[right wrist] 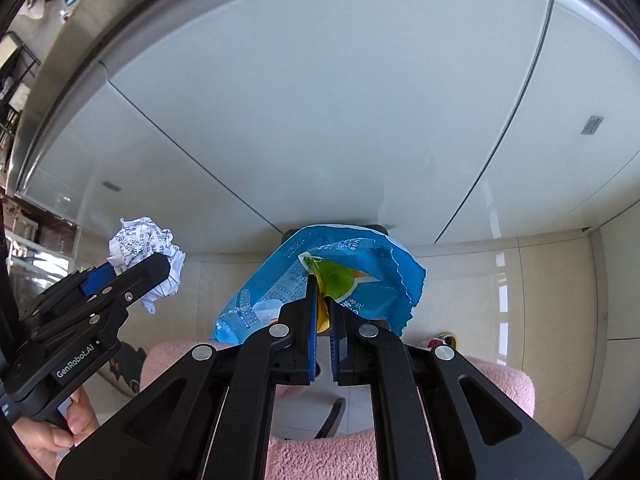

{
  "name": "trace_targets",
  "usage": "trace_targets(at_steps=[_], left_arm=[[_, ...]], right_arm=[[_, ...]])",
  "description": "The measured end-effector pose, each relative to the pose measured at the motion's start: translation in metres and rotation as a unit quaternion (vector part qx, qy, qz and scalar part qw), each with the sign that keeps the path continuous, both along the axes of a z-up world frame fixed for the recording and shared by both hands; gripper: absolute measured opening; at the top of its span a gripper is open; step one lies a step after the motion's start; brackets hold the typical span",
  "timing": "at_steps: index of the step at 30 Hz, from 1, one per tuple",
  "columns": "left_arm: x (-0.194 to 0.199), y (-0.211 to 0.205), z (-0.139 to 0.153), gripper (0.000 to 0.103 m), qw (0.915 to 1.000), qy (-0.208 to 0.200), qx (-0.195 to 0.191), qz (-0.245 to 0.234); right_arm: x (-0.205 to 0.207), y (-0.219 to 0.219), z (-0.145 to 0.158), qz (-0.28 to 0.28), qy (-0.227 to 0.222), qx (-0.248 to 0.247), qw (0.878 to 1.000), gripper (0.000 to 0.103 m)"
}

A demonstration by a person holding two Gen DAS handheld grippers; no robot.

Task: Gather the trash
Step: 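Carry the foil paper and popsicle wrapper down over the bin, then open both tools to drop the foil paper and wrapper into the bin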

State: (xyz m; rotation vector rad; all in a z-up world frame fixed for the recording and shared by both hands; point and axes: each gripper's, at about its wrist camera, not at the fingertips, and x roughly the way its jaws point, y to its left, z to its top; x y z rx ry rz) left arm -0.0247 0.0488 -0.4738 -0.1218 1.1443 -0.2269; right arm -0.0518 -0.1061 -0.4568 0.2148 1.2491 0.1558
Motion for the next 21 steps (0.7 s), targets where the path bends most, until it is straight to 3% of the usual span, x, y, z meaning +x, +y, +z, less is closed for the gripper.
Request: trace_targets(at_steps=[8, 21], left_arm=[[0.016, -0.009, -0.070, 0.037, 0.9987, 0.048, 0.013, -0.007], [0.045, -0.018, -0.141, 0.039, 0.9923, 0.122, 0.013, -0.011]], right_arm=[[0.013, 0.012, -0.068, 0.016, 0.026, -0.023, 0.999, 0.007], [0.030, 0.010, -0.141, 0.036, 0.060, -0.042, 0.997, 0.007]])
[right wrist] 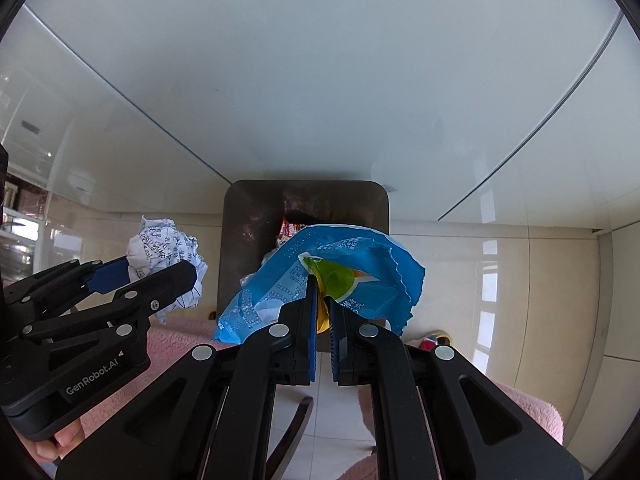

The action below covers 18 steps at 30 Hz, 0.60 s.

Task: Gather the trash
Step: 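Open both tools to drop the foil paper and wrapper into the bin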

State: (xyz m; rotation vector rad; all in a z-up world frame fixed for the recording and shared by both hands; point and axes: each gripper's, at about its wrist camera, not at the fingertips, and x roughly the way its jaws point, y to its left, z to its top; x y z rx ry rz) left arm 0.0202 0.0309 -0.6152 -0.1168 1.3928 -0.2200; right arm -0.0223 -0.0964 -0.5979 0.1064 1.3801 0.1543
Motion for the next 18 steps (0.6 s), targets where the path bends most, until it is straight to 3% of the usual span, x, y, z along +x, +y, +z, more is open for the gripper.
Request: trace_targets(at_steps=[8, 11, 13, 15, 18], left_arm=[[0.011, -0.005, -0.010, 0.045, 0.9997, 0.021, 0.000, 0.015], [0.012, -0.004, -0.008, 0.055, 0.9996, 0.020, 0.001, 0.018], [0.013, -0.004, -0.006, 0.058, 0.9996, 0.018, 0.002, 0.021], [0.015, -0.002, -0.003, 0.060, 0.9997, 0.015, 0.001, 0.022], [0.017, -0.002, 0.004, 0.063, 0.9997, 0.006, 0.005, 0.024]], right_arm=[[0.012, 0.001, -0.023, 0.008, 0.028, 0.002, 1.000, 0.010], [0.012, 0.003, -0.027, 0.015, 0.029, 0.001, 0.999, 0.011], [0.012, 0.004, -0.027, 0.017, 0.030, 0.002, 0.999, 0.019], [0.012, 0.002, -0.027, 0.012, 0.023, 0.004, 1.000, 0.042], [0.011, 0.000, -0.027, 0.011, 0.023, 0.006, 1.000, 0.043]])
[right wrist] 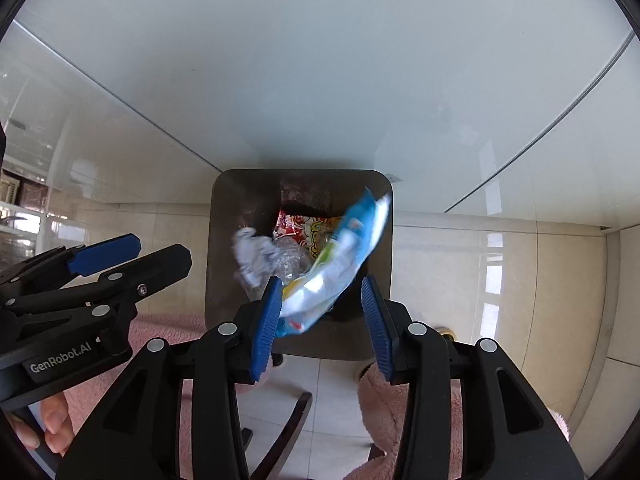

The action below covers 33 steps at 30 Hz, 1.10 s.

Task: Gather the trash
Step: 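Open both tools to drop the foil paper and wrapper into the bin, then raise both tools back above the counter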

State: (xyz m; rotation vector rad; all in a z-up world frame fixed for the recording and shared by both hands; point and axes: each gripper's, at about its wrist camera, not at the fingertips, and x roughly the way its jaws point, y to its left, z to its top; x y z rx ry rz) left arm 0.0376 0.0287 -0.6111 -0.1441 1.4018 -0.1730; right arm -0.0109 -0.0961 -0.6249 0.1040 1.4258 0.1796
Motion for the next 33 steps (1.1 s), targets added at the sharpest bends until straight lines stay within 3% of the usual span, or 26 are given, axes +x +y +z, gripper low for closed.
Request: trace_targets(at_steps=[6, 13, 18, 20, 24, 33], left_arm=[[0.000, 0.000, 0.019, 0.065, 0.9998, -0.020, 0.001, 0.000], [-0.002, 0.007, 0.044, 0.069, 0.9988, -0.049, 0.002, 0.010], [-0.009, 0.015, 0.067, 0.078, 0.9975, -0.069, 0.003, 0.013], [-0.015, 0.018, 0.081, 0.083, 0.9966, -0.081, -0.002, 0.012], [-0.024, 0.022, 0.118, 0.092, 0.9931, -0.117, 0.001, 0.008], [-0.031, 0.018, 0.220, 0.095, 0.9806, -0.196, 0.008, -0.007]], right_arm=[[-0.005, -0.003, 0.009, -0.001, -0.009, -0.010, 1.000, 0.055], [-0.010, -0.003, 0.027, 0.002, -0.025, -0.023, 0.999, 0.057], [-0.019, -0.007, 0.050, -0.006, -0.043, -0.026, 0.999, 0.074], [-0.021, -0.012, 0.063, -0.011, -0.054, -0.022, 0.998, 0.076], [-0.025, -0.018, 0.097, -0.017, -0.081, -0.021, 0.996, 0.096], [-0.028, -0.039, 0.197, -0.015, -0.131, -0.021, 0.991, 0.100]])
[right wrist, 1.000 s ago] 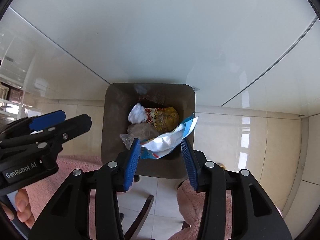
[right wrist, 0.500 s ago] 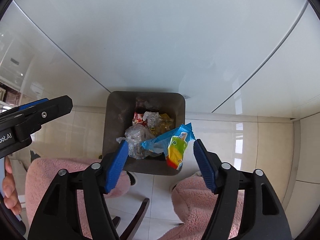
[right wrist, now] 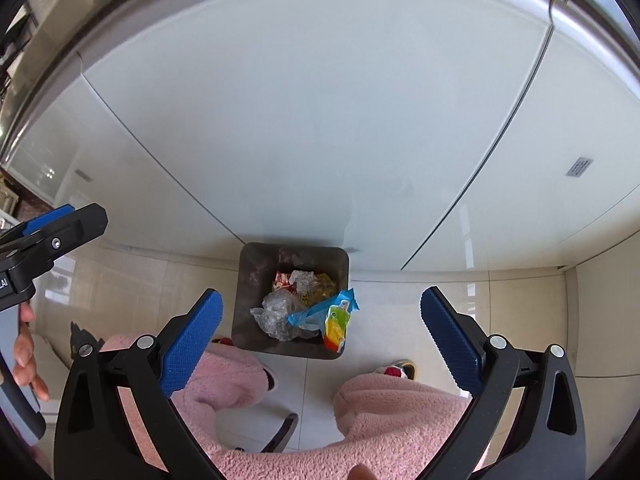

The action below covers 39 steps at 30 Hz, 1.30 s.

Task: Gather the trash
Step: 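Raise both tools back above the counter, then grasp the white tissue with the left tool while the right tool grasps the clear plastic bag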

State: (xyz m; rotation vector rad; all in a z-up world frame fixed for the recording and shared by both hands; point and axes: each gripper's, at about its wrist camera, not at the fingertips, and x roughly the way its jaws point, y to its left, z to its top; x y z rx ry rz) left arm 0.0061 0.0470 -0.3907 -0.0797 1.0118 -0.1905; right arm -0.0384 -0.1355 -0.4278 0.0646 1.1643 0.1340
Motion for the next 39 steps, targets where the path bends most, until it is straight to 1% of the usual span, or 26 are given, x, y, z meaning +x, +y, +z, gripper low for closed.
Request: trace_targets(at_steps=[3, 6, 8, 10, 11, 13, 16, 19, 20, 21, 22, 24, 26, 29, 30, 36, 39], left_arm=[[0.004, 0.002, 0.032, 0.095, 0.9998, -0.017, -0.006, 0.000], [0.011, 0.004, 0.066, 0.095, 0.9993, -0.033, -0.019, 0.000], [0.017, 0.006, 0.089, 0.095, 0.9986, -0.050, -0.017, -0.002], [0.026, 0.006, 0.110, 0.095, 0.9976, -0.068, -0.011, -0.005], [0.031, 0.006, 0.120, 0.095, 0.9971, -0.075, -0.009, -0.007], [0.046, 0.006, 0.135, 0.095, 0.9966, -0.082, -0.010, -0.009], [0.072, 0.005, 0.151, 0.095, 0.9960, -0.088, -0.011, -0.008], [0.100, 0.003, 0.159, 0.095, 0.9956, -0.092, -0.009, -0.011], [0.111, 0.002, 0.161, 0.095, 0.9955, -0.093, -0.007, -0.012], [0.122, 0.001, 0.162, 0.094, 0.9955, -0.093, -0.005, -0.014], [0.133, -0.001, 0.163, 0.094, 0.9954, -0.094, -0.002, -0.015], [0.153, -0.004, 0.166, 0.091, 0.9954, -0.095, 0.001, -0.017], [0.177, -0.006, 0.165, 0.089, 0.9958, -0.089, 0.000, -0.020], [0.211, -0.010, 0.159, 0.086, 0.9964, -0.081, 0.004, -0.023], [0.221, -0.012, 0.156, 0.085, 0.9966, -0.078, 0.004, -0.023], [0.273, -0.020, 0.146, 0.085, 0.9971, -0.071, 0.017, -0.022], [0.294, -0.022, 0.141, 0.085, 0.9978, -0.061, 0.015, -0.023]], right_arm=[[0.004, -0.009, 0.039, 0.002, -0.022, 0.008, 1.000, 0.100], [0.011, -0.023, 0.082, -0.015, -0.047, 0.030, 0.998, 0.100], [0.020, -0.032, 0.108, -0.029, -0.055, 0.050, 0.997, 0.100], [0.028, -0.037, 0.133, -0.031, -0.067, 0.072, 0.995, 0.100], [0.032, -0.036, 0.144, -0.030, -0.080, 0.074, 0.994, 0.100], [0.044, -0.035, 0.172, -0.028, -0.108, 0.056, 0.992, 0.100], [0.069, -0.037, 0.197, -0.031, -0.126, 0.041, 0.991, 0.100], [0.100, -0.040, 0.205, -0.033, -0.122, 0.050, 0.991, 0.095], [0.112, -0.042, 0.204, -0.035, -0.116, 0.057, 0.991, 0.088], [0.124, -0.044, 0.204, -0.037, -0.110, 0.064, 0.991, 0.084], [0.135, -0.045, 0.204, -0.040, -0.104, 0.067, 0.991, 0.082], [0.155, -0.045, 0.202, -0.045, -0.099, 0.066, 0.992, 0.075], [0.174, -0.047, 0.200, -0.052, -0.099, 0.066, 0.992, 0.074], [0.200, -0.048, 0.196, -0.057, -0.098, 0.061, 0.992, 0.064], [0.208, -0.049, 0.194, -0.059, -0.097, 0.060, 0.992, 0.062], [0.241, -0.050, 0.185, -0.059, -0.092, 0.062, 0.992, 0.060], [0.253, -0.047, 0.180, -0.053, -0.085, 0.058, 0.993, 0.060]])
